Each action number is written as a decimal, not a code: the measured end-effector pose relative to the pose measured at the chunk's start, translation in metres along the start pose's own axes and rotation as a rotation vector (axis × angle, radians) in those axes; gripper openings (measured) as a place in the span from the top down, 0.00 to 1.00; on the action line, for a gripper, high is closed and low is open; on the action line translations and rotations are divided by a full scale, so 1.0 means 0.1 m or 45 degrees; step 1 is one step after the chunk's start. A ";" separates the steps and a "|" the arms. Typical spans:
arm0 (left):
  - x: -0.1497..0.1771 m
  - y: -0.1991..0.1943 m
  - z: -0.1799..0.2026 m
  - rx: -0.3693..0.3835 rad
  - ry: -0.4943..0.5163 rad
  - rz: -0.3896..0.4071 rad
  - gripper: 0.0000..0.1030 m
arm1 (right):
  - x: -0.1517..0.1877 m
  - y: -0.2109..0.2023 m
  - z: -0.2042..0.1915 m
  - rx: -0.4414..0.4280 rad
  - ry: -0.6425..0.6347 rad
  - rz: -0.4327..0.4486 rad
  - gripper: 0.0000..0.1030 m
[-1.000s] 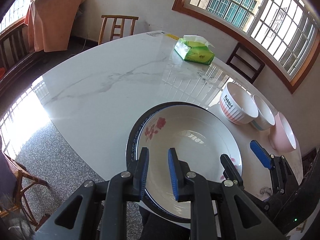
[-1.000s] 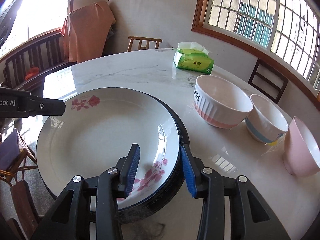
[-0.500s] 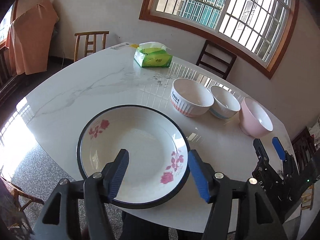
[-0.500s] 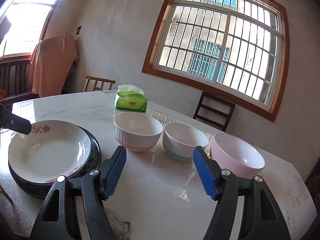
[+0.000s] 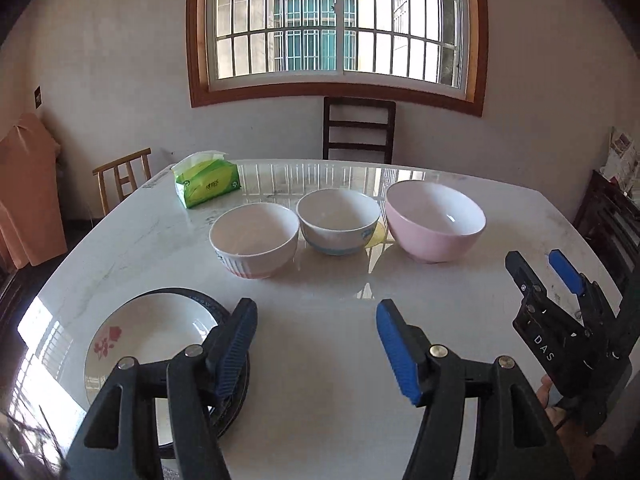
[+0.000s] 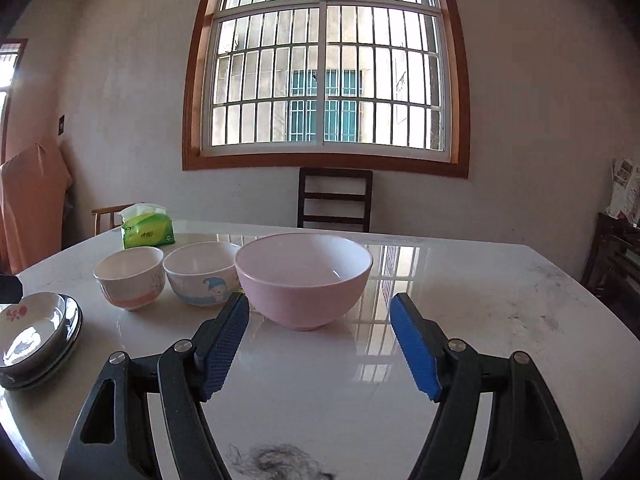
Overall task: Organize plates and bowls
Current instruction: 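Withdraw both tools from the plate stack toward the bowls, then reach both tools to opposite sides of the large pink bowl's rim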
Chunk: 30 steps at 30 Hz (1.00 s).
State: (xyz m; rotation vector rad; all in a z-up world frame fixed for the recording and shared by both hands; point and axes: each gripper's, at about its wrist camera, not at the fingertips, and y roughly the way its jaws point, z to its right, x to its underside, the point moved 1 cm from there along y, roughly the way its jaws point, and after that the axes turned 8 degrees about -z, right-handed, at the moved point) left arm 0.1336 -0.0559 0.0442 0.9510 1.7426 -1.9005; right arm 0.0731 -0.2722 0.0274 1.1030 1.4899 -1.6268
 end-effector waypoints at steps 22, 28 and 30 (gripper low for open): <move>-1.07 1.50 0.45 0.652 -0.362 -0.559 0.38 | -0.42 0.57 0.90 -0.392 0.267 -0.330 0.26; -1.19 1.86 0.34 0.638 -0.525 -0.635 0.38 | -0.87 1.22 1.02 -0.584 0.357 -0.631 0.26; -1.22 1.92 0.34 0.639 -0.534 -0.649 0.38 | -0.96 1.44 0.99 -0.576 0.348 -0.714 0.28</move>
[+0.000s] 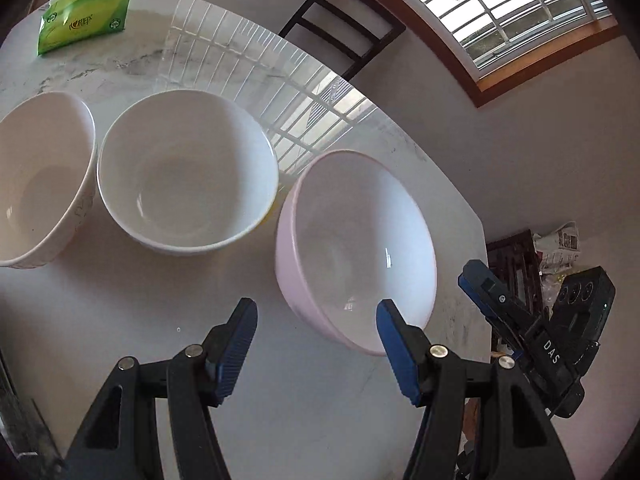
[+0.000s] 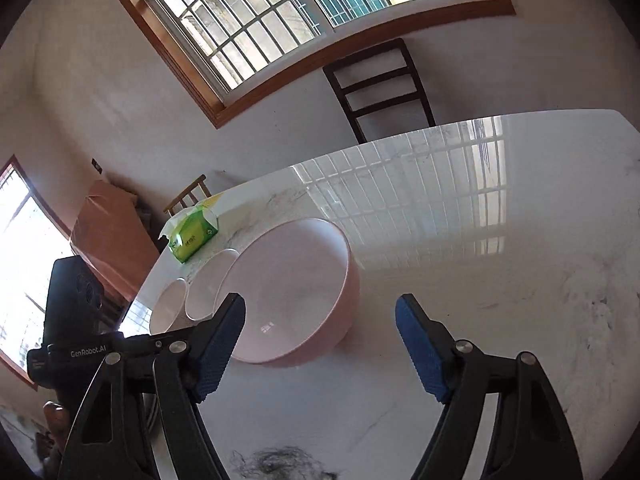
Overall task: Organize plates and bowls
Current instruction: 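Reach both tools to opposite sides of the large pink bowl's rim, then close both tools on the rim of the pink bowl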
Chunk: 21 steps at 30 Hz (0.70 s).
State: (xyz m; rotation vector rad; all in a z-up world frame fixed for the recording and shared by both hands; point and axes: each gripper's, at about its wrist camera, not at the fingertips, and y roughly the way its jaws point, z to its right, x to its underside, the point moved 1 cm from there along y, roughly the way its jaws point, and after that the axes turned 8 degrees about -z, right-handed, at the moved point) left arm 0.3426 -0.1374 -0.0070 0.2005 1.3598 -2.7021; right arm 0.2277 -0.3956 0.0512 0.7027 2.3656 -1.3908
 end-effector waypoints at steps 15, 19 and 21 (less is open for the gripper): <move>-0.04 0.19 -0.05 -0.178 -0.063 -0.068 0.81 | -0.36 0.93 0.08 0.223 -0.042 -0.404 0.93; 0.24 -0.03 -0.10 -0.171 -0.038 -0.111 0.82 | -0.26 0.82 -0.11 0.243 -0.105 -0.401 0.89; 0.45 -0.20 -0.17 -0.174 -0.036 -0.135 0.82 | -0.17 0.71 -0.21 0.224 -0.125 -0.405 0.88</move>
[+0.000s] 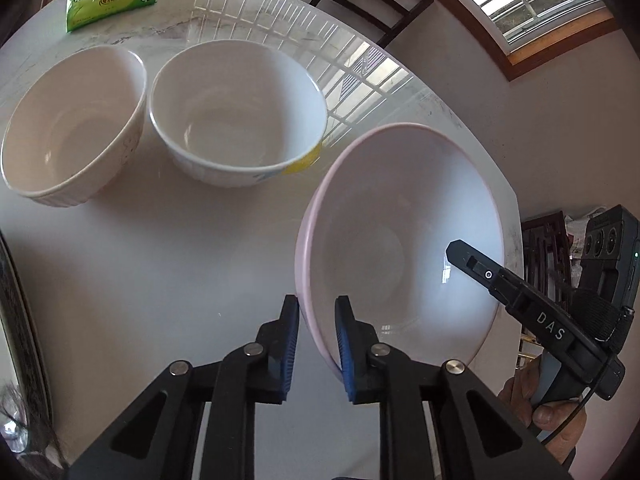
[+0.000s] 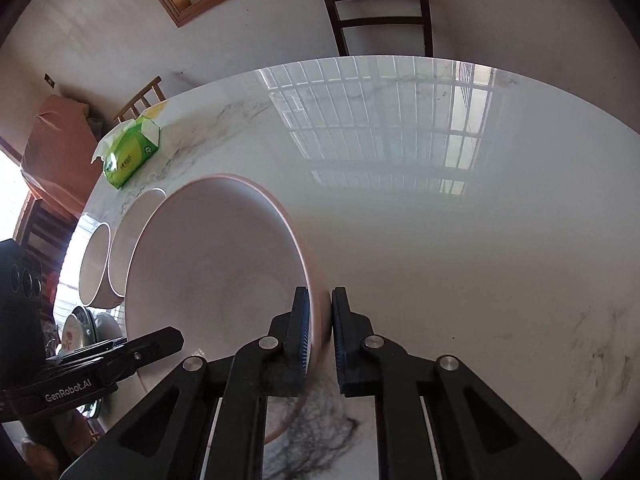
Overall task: Organize plates and bowls
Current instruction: 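Close both tools on the rim of the pink bowl, then carry the pink bowl with both tools beside the plate stack and lower it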
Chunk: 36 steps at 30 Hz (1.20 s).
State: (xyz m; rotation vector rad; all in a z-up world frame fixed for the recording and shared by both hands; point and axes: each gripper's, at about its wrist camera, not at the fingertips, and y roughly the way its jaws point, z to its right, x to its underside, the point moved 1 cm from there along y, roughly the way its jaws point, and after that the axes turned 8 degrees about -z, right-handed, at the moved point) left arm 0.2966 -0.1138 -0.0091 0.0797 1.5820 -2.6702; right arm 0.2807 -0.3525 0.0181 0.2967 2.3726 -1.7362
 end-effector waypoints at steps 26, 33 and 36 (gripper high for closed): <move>1.33 -0.80 -1.03 -0.134 -0.044 -0.039 0.82 | 1.64 0.08 -1.48 -0.156 -0.172 -0.327 0.84; 1.25 -0.78 -1.10 -0.157 -0.041 -0.016 0.82 | 1.62 0.17 -1.56 -0.157 -0.160 -0.343 0.84; 1.25 -0.78 -1.12 -0.167 -0.027 -0.002 0.82 | 1.62 0.21 -1.55 -0.156 -0.153 -0.343 0.84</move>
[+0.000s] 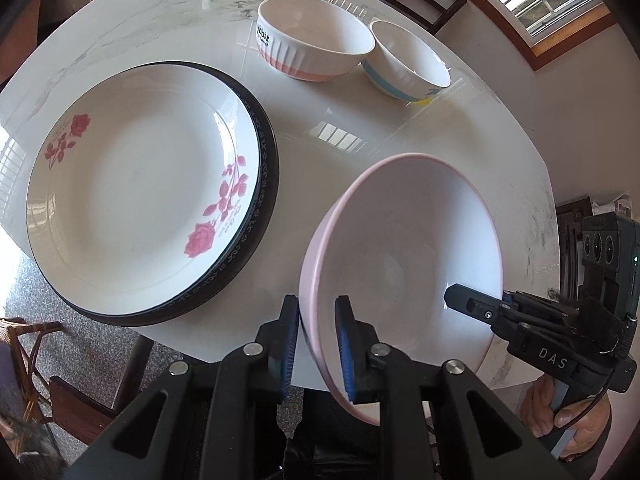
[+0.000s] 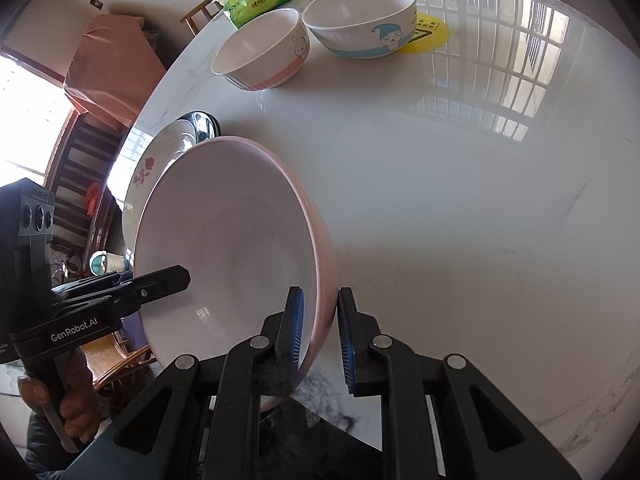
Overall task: Organize plates and bowls
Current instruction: 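Carry the pink bowl with both tools beside the plate stack and lower it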
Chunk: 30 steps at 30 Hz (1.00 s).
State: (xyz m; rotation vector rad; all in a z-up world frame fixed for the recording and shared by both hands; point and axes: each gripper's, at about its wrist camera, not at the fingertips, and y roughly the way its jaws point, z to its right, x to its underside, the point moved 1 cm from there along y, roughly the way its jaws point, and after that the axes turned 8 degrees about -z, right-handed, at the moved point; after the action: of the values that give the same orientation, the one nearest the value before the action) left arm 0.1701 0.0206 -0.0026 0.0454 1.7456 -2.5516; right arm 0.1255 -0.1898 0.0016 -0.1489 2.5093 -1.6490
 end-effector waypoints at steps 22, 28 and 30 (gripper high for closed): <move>0.00 -0.31 0.05 -0.090 0.135 0.146 0.77 | -0.07 -0.16 0.13 -0.080 0.030 0.129 0.75; -0.07 -0.57 0.02 -0.115 0.148 0.263 0.77 | -0.18 -0.44 0.12 -0.099 0.017 0.230 0.75; -0.13 -0.61 0.00 -0.116 0.139 0.277 0.77 | -0.24 -0.52 0.07 -0.119 0.010 0.247 0.75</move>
State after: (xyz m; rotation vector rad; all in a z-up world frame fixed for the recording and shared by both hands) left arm 0.1797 0.0432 0.0553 0.3569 1.7813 -2.3537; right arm 0.1505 -0.2133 0.0478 0.0894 2.5166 -1.4618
